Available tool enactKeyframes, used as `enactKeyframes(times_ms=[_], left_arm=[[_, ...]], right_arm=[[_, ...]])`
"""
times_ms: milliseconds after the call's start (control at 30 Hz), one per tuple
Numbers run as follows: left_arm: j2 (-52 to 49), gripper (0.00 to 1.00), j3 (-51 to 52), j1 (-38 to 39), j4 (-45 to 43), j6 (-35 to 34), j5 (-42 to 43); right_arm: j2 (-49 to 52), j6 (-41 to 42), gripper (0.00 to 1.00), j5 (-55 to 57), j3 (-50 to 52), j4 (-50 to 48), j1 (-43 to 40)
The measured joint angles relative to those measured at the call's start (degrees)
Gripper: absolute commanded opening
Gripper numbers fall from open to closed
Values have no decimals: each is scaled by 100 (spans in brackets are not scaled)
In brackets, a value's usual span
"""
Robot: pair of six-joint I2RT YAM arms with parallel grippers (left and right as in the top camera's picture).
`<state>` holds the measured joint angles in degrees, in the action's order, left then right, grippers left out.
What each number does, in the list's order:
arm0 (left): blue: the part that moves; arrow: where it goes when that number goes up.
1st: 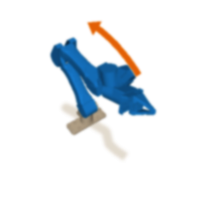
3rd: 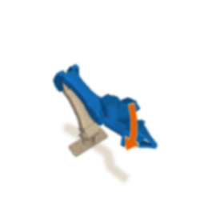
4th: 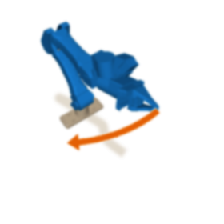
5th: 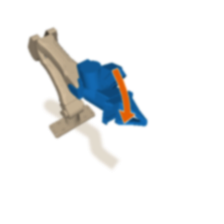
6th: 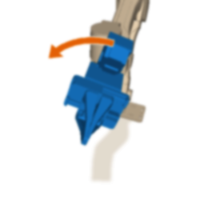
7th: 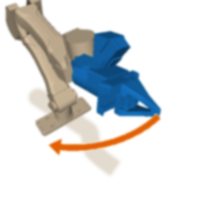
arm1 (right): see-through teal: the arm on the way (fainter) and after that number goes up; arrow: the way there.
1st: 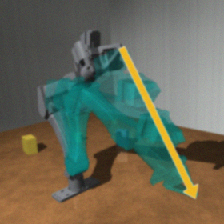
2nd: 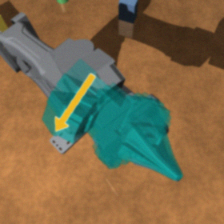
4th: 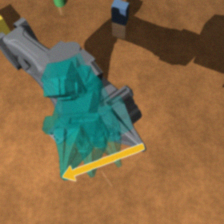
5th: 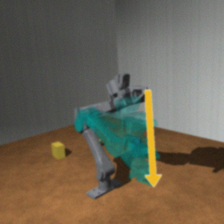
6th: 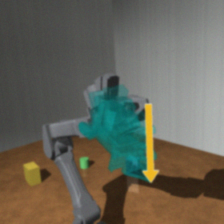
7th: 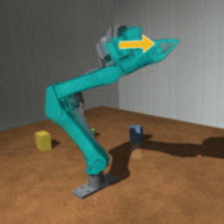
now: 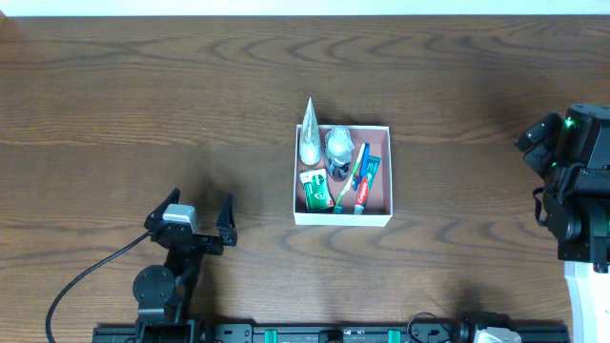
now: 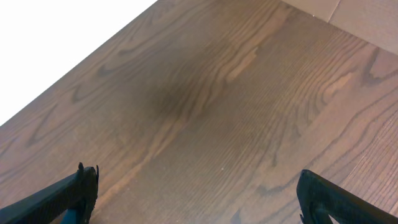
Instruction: Pack container
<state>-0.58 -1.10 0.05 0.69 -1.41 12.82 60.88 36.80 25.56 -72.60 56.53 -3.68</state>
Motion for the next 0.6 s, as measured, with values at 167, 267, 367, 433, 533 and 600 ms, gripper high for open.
enactKeyframes(times_ms=[167,267,367,433,533,600], left_arm=[[0,98,-2,0,2,0,-31],[0,98,-2,0,4,0,-37],[0,98,-2,0,7,0,-37],[0,98,-2,0,7,0,-37],[0,98,-4,0,9,0,-37],[0,98,-4,0,9,0,-37]], right_arm=[[0,0,99,0,0,0,0],[2,0,99,0,0,0,0],[0,0,99,0,0,0,0],[0,0,99,0,0,0,0],[0,0,99,0,0,0,0],[0,0,99,0,0,0,0]])
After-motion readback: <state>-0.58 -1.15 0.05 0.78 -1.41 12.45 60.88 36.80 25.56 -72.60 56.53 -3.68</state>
